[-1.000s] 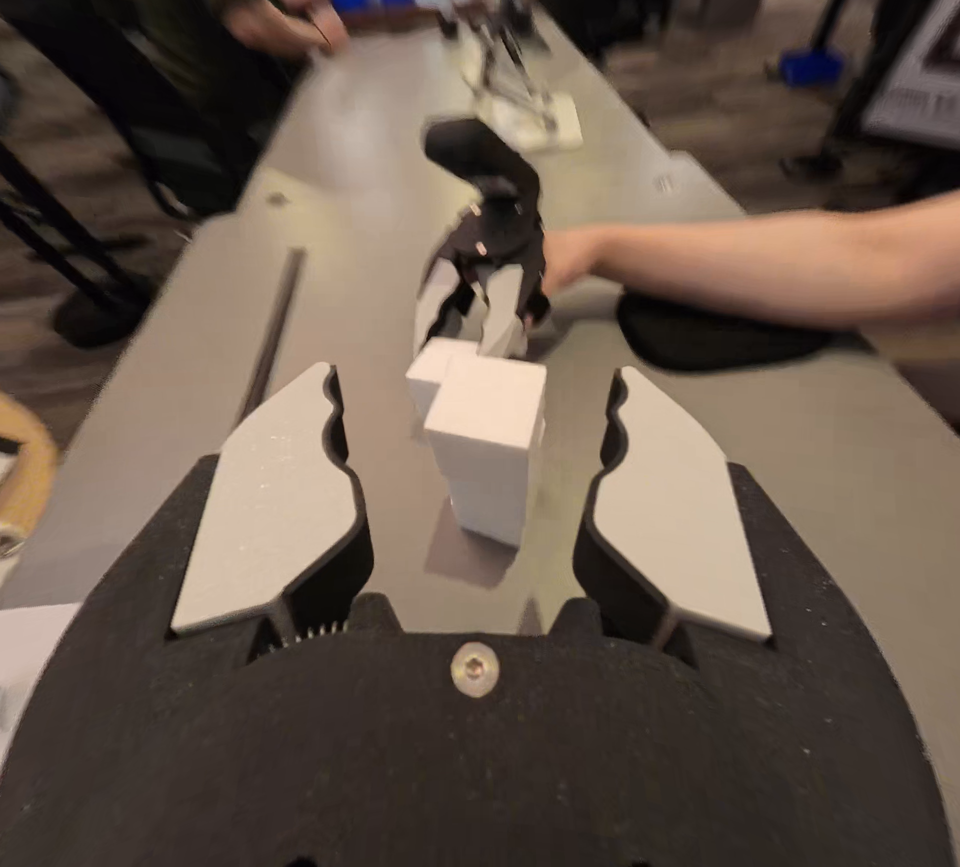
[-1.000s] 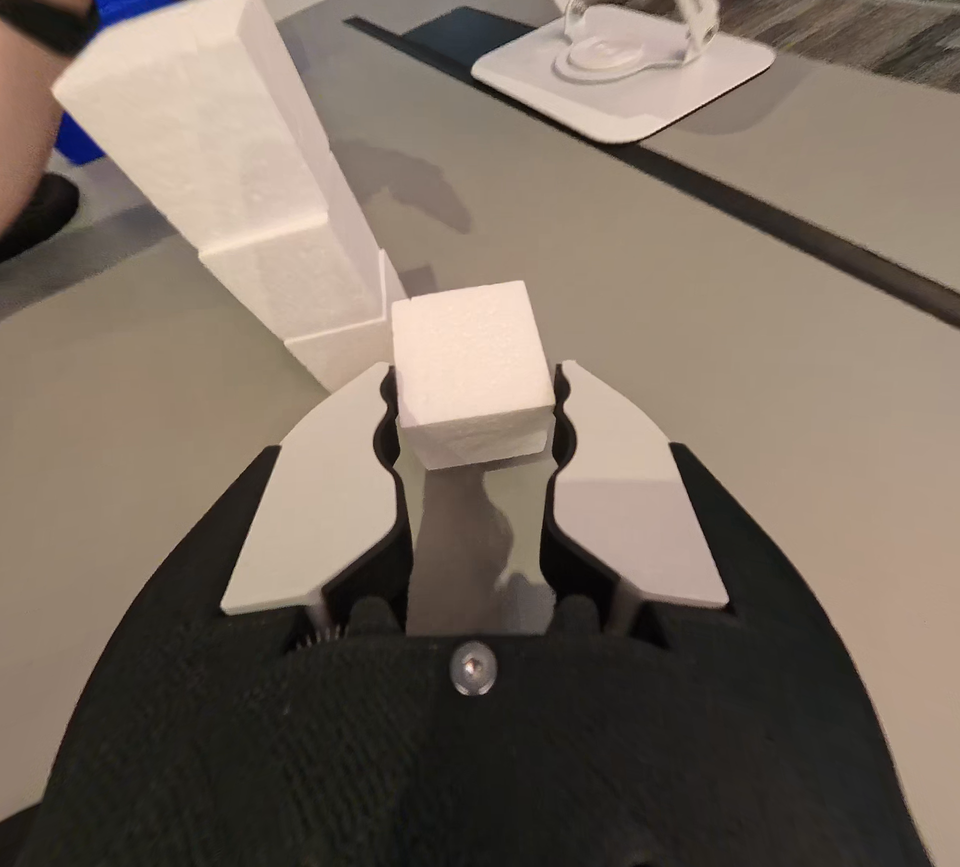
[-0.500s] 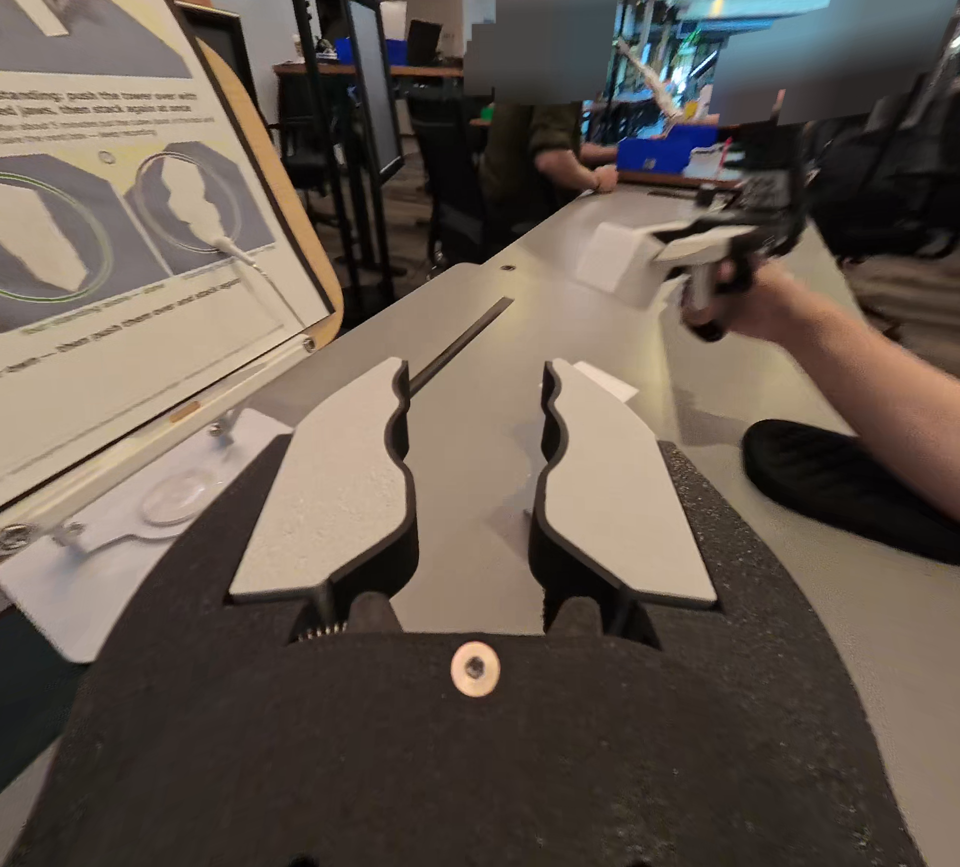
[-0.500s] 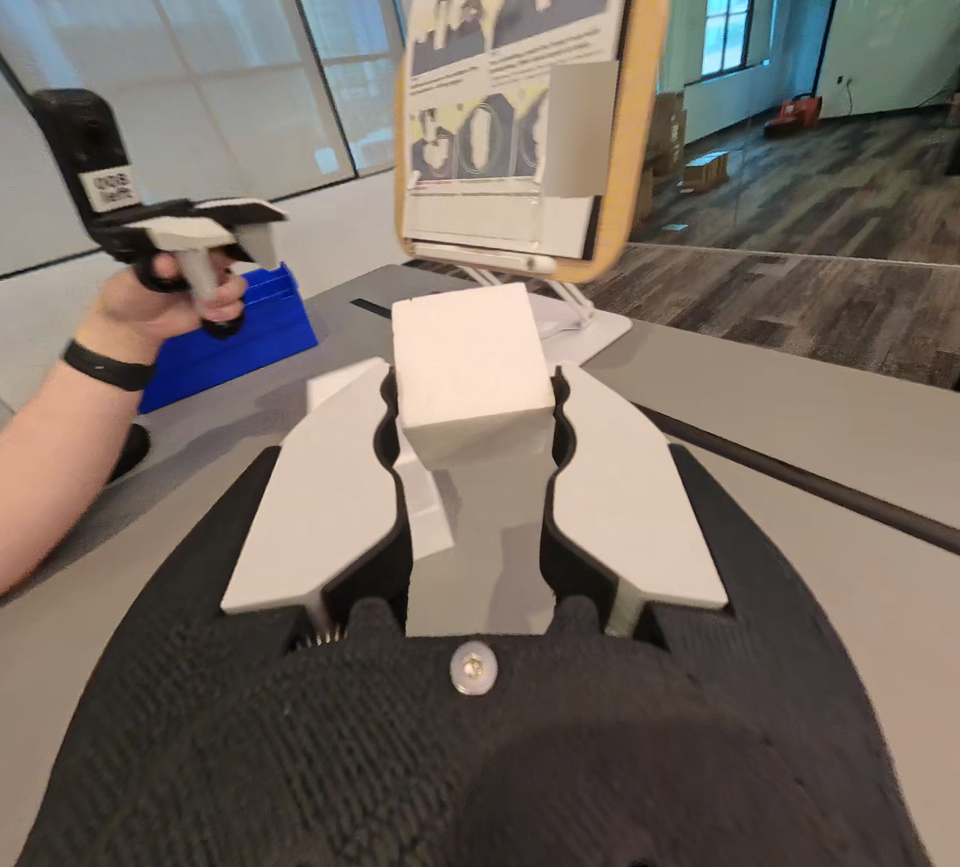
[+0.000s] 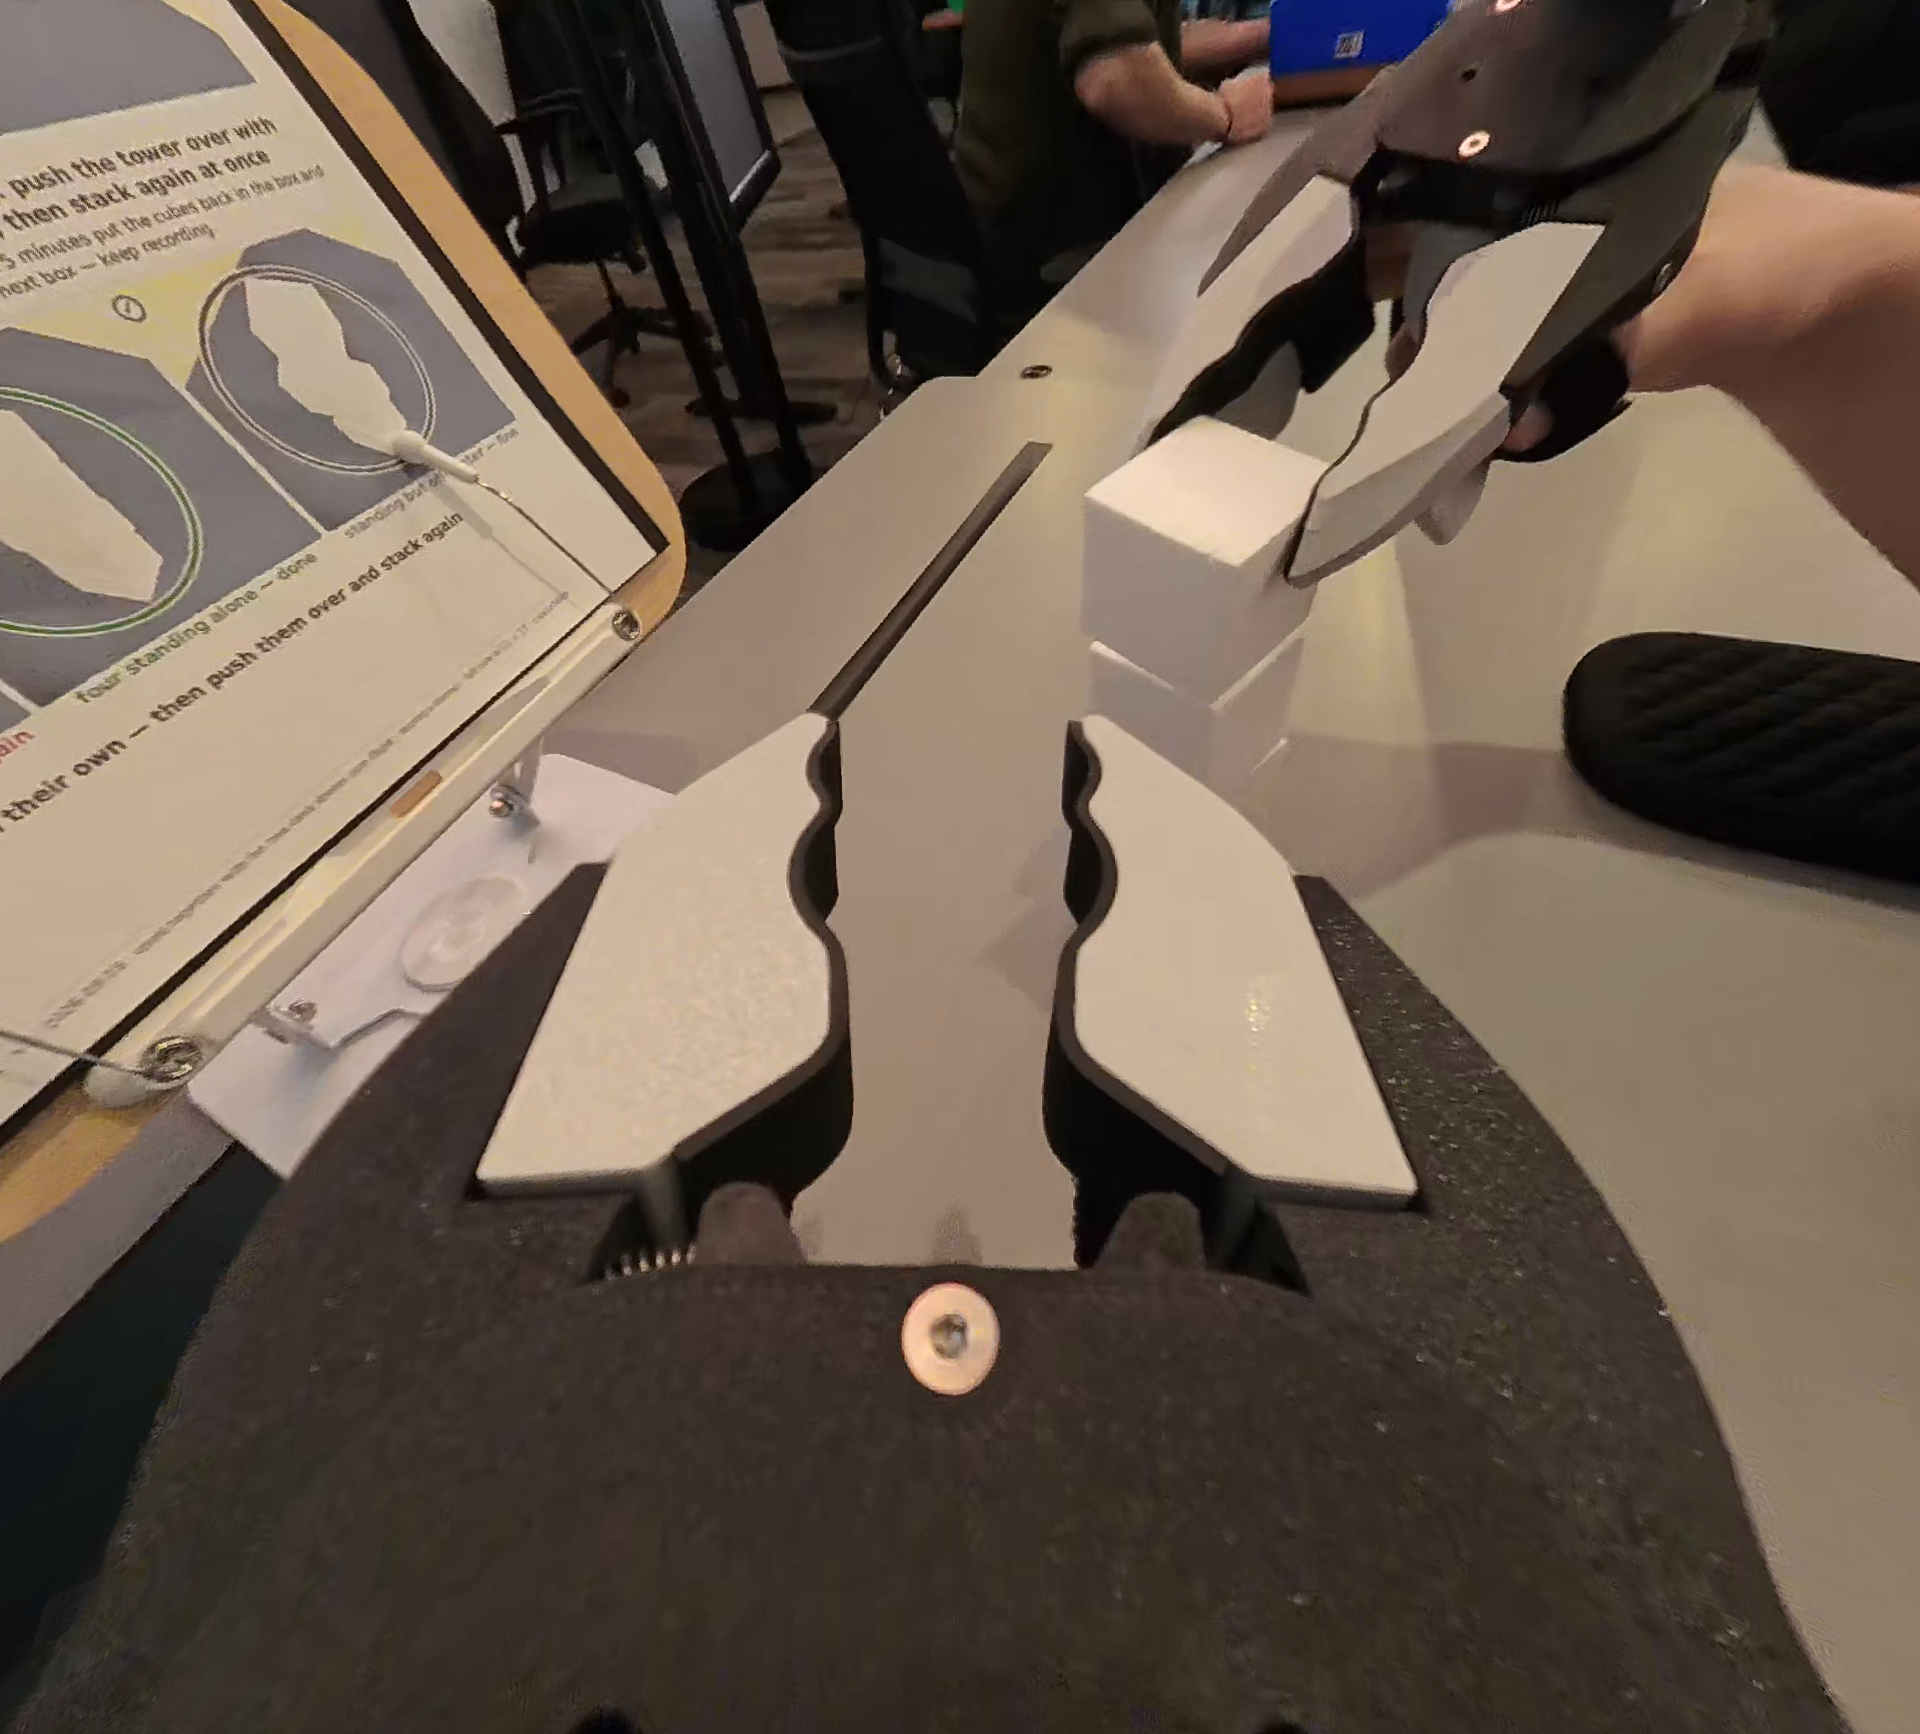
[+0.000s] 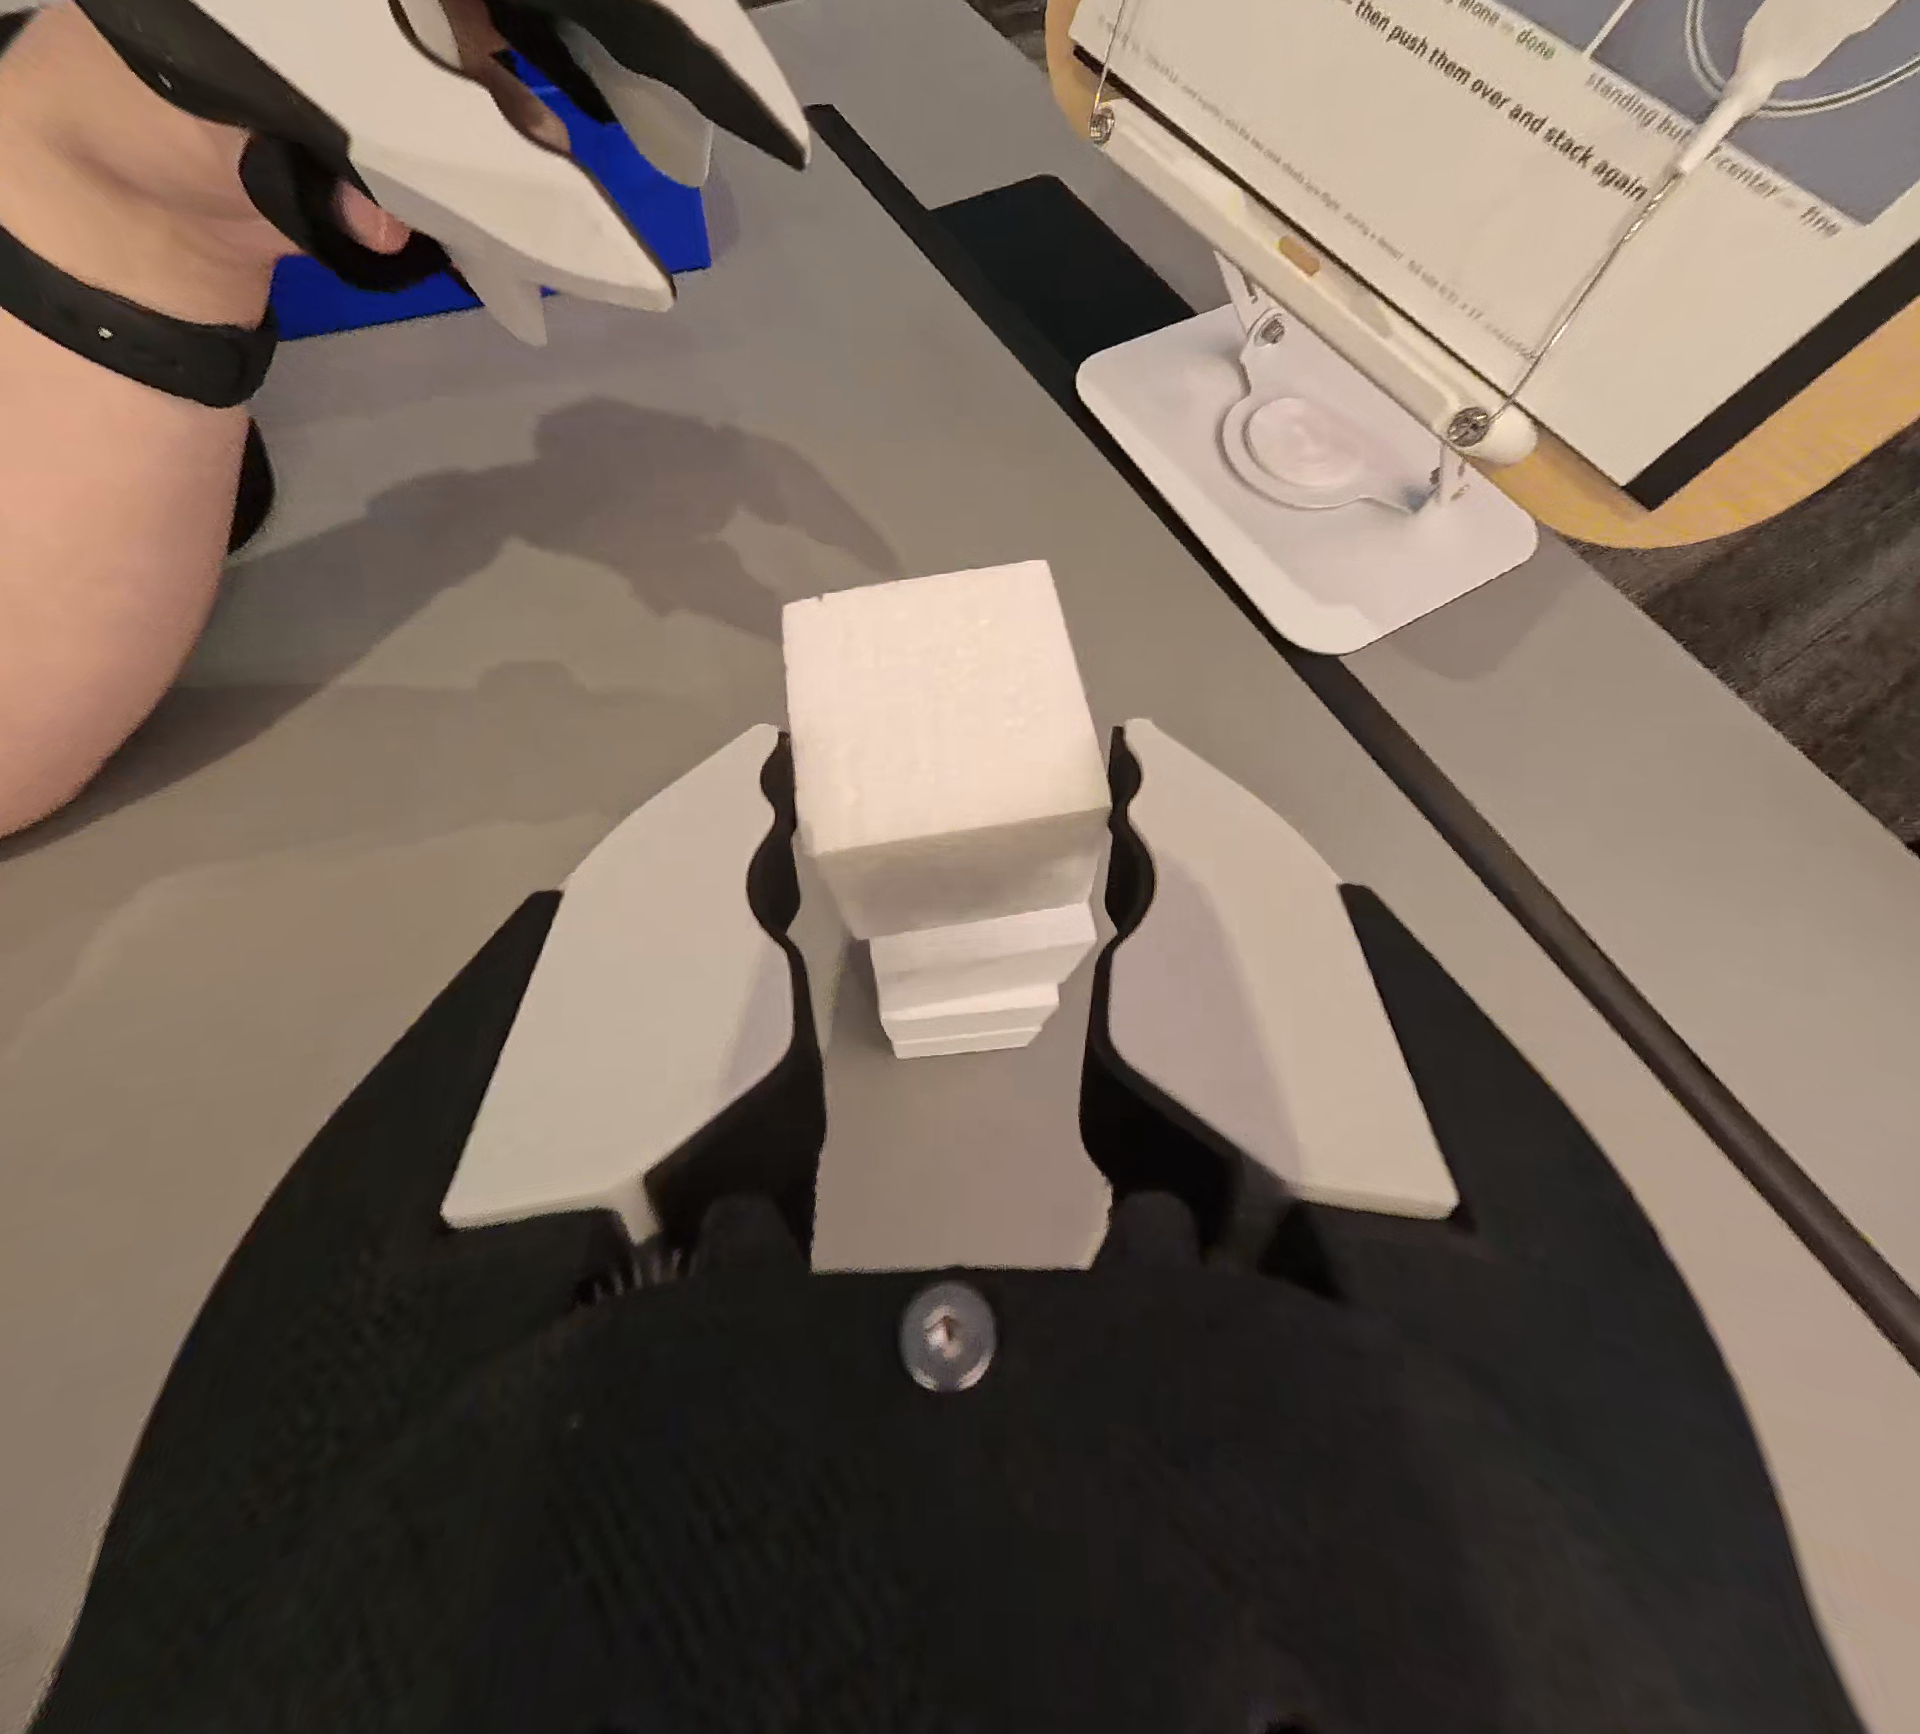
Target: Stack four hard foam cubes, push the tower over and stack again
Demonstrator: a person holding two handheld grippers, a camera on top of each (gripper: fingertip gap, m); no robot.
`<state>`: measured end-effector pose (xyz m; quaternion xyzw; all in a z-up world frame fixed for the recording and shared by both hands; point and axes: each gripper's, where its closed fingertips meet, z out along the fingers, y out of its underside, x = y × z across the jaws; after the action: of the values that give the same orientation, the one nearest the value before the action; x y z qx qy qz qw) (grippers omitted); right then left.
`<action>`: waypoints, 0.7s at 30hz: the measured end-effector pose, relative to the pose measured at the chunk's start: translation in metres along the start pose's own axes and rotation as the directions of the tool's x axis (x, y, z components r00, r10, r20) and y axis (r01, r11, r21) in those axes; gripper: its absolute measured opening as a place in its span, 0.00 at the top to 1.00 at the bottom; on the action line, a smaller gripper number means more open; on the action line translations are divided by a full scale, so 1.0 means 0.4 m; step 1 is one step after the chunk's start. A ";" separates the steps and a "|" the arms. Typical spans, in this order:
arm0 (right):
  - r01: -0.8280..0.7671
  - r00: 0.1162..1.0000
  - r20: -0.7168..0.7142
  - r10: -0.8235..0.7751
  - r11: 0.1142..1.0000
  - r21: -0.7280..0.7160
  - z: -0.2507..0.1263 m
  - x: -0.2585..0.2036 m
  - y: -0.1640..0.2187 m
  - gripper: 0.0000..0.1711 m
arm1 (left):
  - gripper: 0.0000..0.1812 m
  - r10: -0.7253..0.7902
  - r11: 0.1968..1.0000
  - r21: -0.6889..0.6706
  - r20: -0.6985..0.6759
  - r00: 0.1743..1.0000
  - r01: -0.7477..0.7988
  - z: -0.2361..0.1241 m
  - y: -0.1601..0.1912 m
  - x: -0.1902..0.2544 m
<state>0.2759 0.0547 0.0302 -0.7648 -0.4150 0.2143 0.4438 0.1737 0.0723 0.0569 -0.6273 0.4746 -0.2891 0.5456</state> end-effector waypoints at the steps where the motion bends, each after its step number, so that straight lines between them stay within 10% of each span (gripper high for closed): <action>1: -0.011 1.000 0.006 0.011 1.000 -0.002 0.004 -0.002 0.001 0.66 | 0.78 0.001 1.000 0.000 0.007 1.000 -0.001 -0.001 -0.002 -0.003; 21: -0.042 0.998 0.041 0.041 0.999 0.028 -0.003 0.010 0.032 0.66 | 0.79 -0.075 0.996 0.053 -0.010 0.997 0.075 -0.017 -0.007 -0.022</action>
<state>0.2846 0.0542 0.0200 -0.7622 -0.4048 0.2447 0.4418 0.1651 0.0772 0.0625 -0.6287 0.4451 -0.3245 0.5489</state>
